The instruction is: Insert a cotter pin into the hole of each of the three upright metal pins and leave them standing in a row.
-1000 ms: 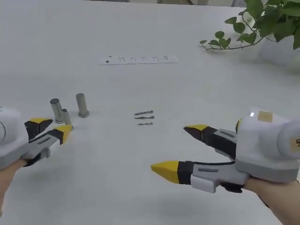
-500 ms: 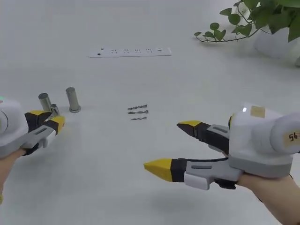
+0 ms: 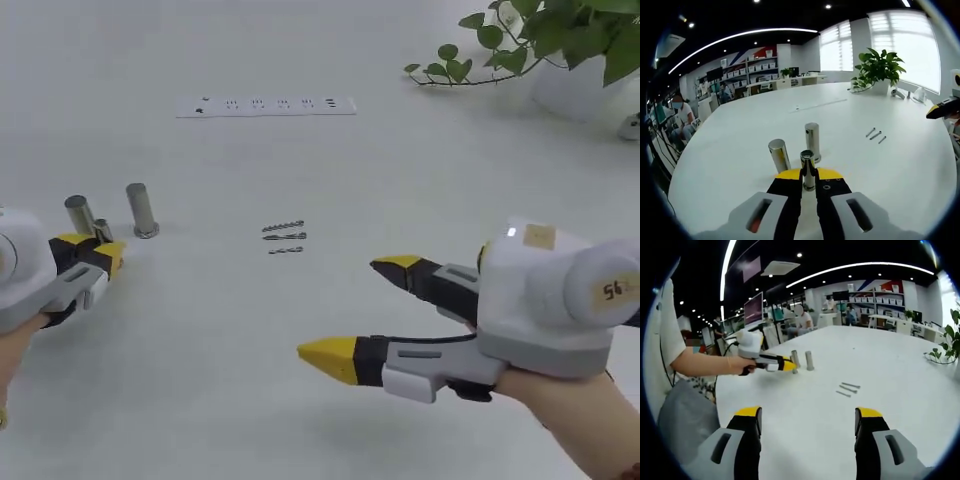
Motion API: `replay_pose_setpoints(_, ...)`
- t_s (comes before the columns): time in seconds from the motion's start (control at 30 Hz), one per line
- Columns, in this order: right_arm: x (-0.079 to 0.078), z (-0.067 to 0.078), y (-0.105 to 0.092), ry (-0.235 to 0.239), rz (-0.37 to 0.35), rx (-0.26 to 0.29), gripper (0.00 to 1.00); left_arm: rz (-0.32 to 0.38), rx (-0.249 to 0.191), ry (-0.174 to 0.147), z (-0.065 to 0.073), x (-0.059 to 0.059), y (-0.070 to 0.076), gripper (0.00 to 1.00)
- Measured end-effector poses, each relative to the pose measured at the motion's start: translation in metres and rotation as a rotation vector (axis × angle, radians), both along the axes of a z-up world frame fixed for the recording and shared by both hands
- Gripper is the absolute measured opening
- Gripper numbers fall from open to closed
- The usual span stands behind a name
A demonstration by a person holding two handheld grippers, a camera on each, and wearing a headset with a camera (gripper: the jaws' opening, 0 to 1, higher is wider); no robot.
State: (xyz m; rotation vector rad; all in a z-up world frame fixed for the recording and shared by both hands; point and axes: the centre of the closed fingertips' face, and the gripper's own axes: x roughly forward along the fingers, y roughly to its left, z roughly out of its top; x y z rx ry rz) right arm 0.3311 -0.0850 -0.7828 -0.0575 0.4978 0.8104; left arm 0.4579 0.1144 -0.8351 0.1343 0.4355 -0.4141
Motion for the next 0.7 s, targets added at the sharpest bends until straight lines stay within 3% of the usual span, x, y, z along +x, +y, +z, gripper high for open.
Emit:
replay_pose_setpoints(0.33,-0.001,0.0,0.004,0.001,0.005,0.004,0.77,-0.013,-0.021,0.005,0.0,-0.001,0.0,0.07)
replay_pose_setpoints(0.7,-0.004,0.0,0.005,0.004,0.008,0.004,0.77,-0.044,-0.035,0.018,0.001,-0.011,-0.008,0.07)
